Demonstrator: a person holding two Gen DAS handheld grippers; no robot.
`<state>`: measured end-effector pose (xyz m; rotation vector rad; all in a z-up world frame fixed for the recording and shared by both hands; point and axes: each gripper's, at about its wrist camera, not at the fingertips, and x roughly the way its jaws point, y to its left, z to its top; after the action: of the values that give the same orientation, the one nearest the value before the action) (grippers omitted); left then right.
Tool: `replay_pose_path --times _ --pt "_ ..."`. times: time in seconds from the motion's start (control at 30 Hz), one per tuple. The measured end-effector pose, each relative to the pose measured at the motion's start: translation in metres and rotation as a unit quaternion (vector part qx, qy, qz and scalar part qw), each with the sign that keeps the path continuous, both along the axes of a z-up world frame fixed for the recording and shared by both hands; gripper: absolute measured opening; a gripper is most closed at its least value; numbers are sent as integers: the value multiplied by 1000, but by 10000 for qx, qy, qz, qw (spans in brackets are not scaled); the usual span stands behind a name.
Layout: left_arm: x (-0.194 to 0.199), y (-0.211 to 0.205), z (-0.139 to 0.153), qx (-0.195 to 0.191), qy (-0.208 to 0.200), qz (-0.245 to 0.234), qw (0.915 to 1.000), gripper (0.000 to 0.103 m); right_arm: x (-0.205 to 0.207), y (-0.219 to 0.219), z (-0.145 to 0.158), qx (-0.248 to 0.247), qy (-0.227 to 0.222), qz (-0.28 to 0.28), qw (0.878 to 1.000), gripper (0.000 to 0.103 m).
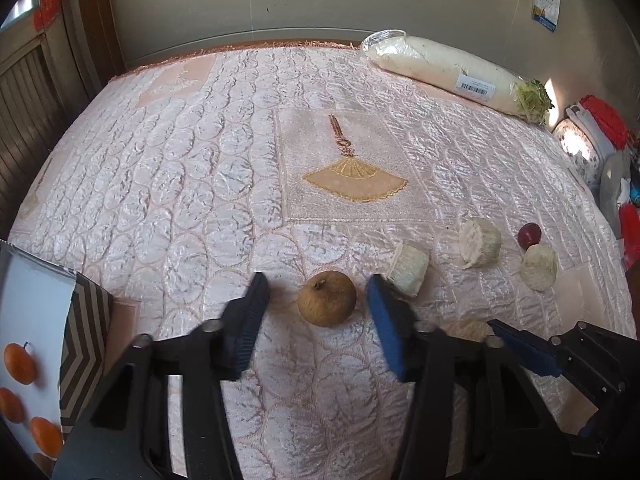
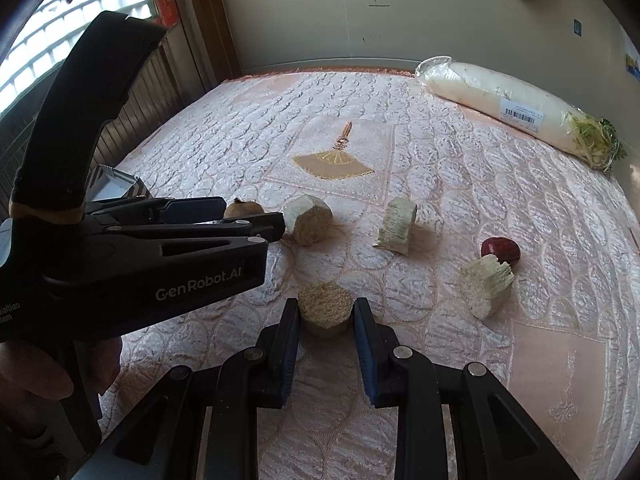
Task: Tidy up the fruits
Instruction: 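Grasp a brown round fruit with the left tool while the right tool holds the cake, then carry the brown fruit and round cake in both tools over the tray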
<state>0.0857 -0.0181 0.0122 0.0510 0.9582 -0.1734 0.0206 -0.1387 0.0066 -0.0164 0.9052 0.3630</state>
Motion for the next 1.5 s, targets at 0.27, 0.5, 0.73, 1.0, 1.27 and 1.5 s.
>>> replay_pose_path --times 0.27,0.5,0.73,1.0,1.27,1.5 --pt "-14 8 1 -85 -5 93 9999 27 -1 2 0 -29 -19 2 10000 26" --pt "-41 18 12 -25 -121 256 9996 27 -10 7 10 -26 -110 -27 9999 26" --pt "-68 37 18 124 -218 385 9989 27 -24 17 18 -16 -199 27 9998 26" --pt "-99 66 28 256 -401 579 9972 27 -46 44 28 -18 -321 302 9990 26" --pt "-122 104 37 358 -583 935 9933 27 -60 79 30 -77 -344 667 9972 26" --pt "-138 133 40 365 -638 1200 9901 27 -72 110 36 -133 -415 968 9944 26"
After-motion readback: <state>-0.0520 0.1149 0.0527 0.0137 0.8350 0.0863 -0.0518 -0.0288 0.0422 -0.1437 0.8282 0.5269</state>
